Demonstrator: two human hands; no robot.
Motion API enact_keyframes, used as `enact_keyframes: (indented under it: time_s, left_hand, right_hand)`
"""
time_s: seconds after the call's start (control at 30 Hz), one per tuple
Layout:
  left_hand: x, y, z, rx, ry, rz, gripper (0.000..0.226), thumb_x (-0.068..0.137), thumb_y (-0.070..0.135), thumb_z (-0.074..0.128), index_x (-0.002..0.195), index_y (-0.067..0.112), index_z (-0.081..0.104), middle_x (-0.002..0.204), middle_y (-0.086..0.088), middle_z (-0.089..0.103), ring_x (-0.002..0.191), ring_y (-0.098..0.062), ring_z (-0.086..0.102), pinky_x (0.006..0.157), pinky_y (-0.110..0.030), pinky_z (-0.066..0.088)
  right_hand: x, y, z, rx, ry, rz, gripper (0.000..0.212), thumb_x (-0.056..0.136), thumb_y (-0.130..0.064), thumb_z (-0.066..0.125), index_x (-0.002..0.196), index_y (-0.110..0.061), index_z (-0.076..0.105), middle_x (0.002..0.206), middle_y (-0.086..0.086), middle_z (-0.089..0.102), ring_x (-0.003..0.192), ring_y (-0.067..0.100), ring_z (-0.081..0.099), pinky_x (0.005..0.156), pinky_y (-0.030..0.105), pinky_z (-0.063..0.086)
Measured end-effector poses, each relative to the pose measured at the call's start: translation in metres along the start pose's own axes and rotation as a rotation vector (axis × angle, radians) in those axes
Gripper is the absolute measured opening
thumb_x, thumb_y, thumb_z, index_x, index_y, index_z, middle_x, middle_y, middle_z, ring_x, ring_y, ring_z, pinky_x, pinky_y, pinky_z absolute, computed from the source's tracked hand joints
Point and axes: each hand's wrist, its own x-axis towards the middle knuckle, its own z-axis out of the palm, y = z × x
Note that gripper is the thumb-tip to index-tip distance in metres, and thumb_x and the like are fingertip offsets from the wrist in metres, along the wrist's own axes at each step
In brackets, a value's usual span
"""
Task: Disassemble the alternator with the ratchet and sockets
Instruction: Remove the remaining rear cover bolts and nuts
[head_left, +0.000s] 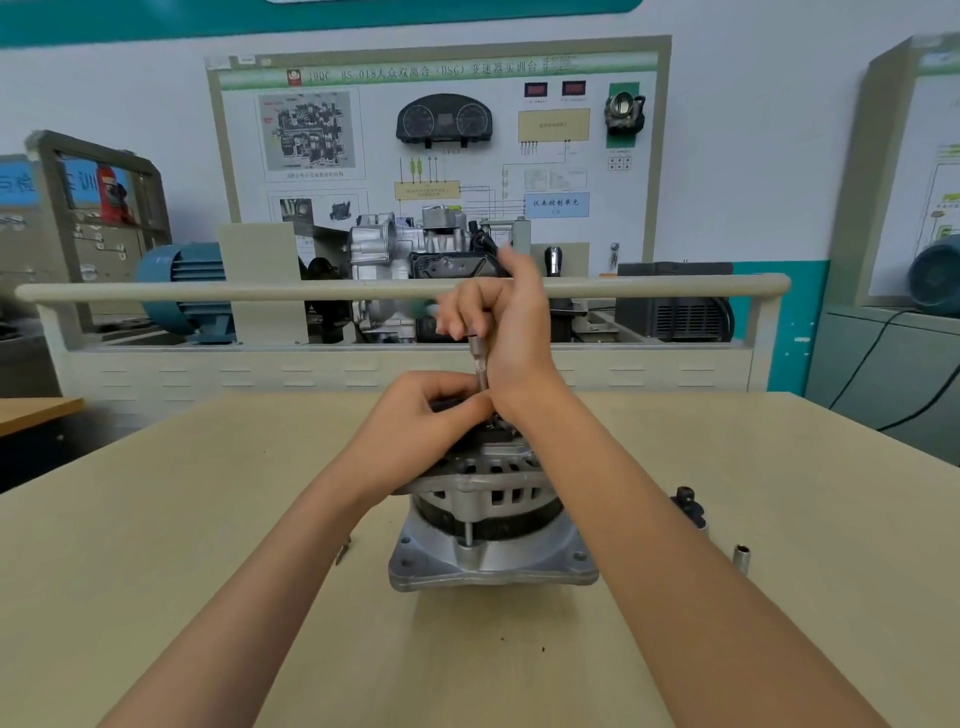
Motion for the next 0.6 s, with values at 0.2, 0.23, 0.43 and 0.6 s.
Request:
enact_keyframes:
  time_s: [0.2, 0.23, 0.43, 0.6]
  left_hand:
    - [-0.001, -0.001, -0.002, -0.021, -0.004, -0.016, 0.019, 0.089, 0.021, 0.061, 0.081, 0.014, 0.076, 0.080, -0.019, 0.071, 0.069, -0.014, 0.056, 0.067, -0.028, 0.043]
    - [0.000, -0.003, -0.003, -0.003, 0.012, -0.022, 0.021, 0.088, 0.014, 0.060, 0.071, 0.014, 0.074, 0.068, -0.011, 0.070, 0.061, -0.008, 0.054, 0.060, -0.023, 0.042]
    - [0.002, -0.004, -0.003, 0.076, 0.135, 0.049, 0.018, 0.089, -0.002, 0.053, 0.088, 0.013, 0.043, 0.063, 0.015, 0.051, 0.053, 0.019, 0.048, 0.047, -0.003, 0.037]
    - [-0.003, -0.001, -0.004, 0.003, 0.039, -0.030, 0.042, 0.085, -0.003, 0.052, 0.053, 0.024, 0.057, 0.046, 0.010, 0.057, 0.043, 0.004, 0.047, 0.045, -0.010, 0.035]
  right_hand:
    - [-0.005, 0.000, 0.002, -0.017, 0.032, -0.024, 0.072, 0.101, -0.031, 0.018, 0.036, -0.013, 0.043, 0.040, -0.003, 0.045, 0.051, 0.014, 0.047, 0.078, 0.027, 0.050]
    - [-0.011, 0.004, 0.006, -0.194, 0.103, -0.133, 0.065, 0.099, -0.027, 0.024, 0.040, -0.012, 0.046, 0.043, -0.004, 0.048, 0.054, 0.014, 0.049, 0.079, 0.030, 0.048]
    - [-0.032, 0.023, 0.025, -1.541, 0.500, -0.508, 0.023, 0.077, -0.024, 0.048, 0.076, -0.006, 0.062, 0.080, 0.008, 0.056, 0.080, 0.026, 0.047, 0.087, 0.035, 0.032]
    - [-0.017, 0.009, 0.021, -0.929, 0.363, -0.416, 0.032, 0.077, -0.022, 0.040, 0.045, -0.019, 0.039, 0.046, -0.011, 0.040, 0.054, 0.007, 0.037, 0.066, 0.026, 0.033]
